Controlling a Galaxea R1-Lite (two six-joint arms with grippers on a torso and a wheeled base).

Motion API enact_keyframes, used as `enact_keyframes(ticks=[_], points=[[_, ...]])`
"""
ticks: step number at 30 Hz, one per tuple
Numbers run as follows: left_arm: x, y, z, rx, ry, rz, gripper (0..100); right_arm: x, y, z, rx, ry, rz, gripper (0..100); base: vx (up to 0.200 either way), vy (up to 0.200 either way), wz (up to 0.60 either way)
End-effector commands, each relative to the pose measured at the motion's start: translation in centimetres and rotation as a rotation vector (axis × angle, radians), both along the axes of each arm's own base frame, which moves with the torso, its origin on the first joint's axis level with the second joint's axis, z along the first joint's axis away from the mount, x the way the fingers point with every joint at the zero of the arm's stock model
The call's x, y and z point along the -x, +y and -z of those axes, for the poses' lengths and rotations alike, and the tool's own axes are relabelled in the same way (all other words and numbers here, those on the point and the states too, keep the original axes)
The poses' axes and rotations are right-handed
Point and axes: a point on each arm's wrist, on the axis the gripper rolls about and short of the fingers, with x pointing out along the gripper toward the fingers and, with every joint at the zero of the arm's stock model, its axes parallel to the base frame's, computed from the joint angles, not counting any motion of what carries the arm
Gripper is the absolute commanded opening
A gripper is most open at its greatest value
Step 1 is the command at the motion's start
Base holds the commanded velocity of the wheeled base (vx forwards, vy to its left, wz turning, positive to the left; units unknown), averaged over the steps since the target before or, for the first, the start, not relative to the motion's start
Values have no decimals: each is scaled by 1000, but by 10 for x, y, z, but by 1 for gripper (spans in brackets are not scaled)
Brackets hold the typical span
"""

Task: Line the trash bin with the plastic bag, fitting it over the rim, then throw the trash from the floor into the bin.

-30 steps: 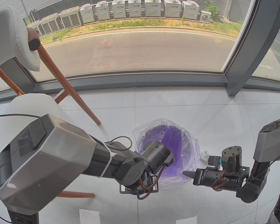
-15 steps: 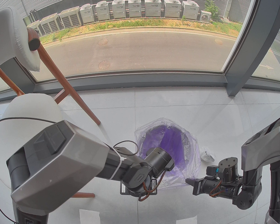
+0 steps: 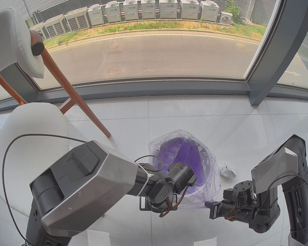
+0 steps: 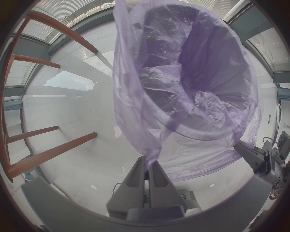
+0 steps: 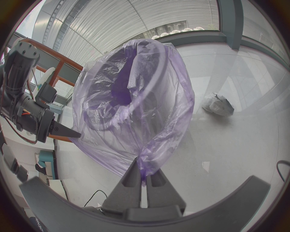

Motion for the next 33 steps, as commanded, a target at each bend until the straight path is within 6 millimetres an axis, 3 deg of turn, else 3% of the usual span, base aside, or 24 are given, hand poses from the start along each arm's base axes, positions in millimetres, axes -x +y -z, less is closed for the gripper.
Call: enact_keyframes(ticks=[1, 13, 14, 16, 17, 21, 25, 29, 33], points=[[-5, 1, 15, -30, 9, -15, 0, -4, 1, 8, 5, -5, 11, 0, 0, 0, 0], [-20, -1, 14, -8, -46, -54, 0, -8, -2, 11, 6, -1, 42, 0, 0, 0, 0], [-21, -1, 14, -6, -46, -55, 0, -8, -2, 11, 6, -1, 42, 100, 0, 0, 0], [-19, 0, 13, -2, -34, -52, 0, -8, -2, 11, 5, -2, 40, 100, 0, 0, 0], [-19, 0, 12, 2, -29, -48, 100, -8, -2, 10, 3, -5, 43, 100, 0, 0, 0], [-17, -2, 6, 13, -41, -43, 100, -6, -4, 4, -1, -8, 45, 100, 0, 0, 0], [-2, 1, -16, 22, -47, -23, 100, -3, -8, -4, -3, -14, 49, 100, 0, 0, 0], [17, 14, -32, 8, -36, -2, 100, -1, -10, -12, -10, -24, 51, 100, 0, 0, 0], [33, 35, -68, 47, -66, -19, 100, 1, -13, -28, -35, -57, 62, 100, 0, 0, 0]])
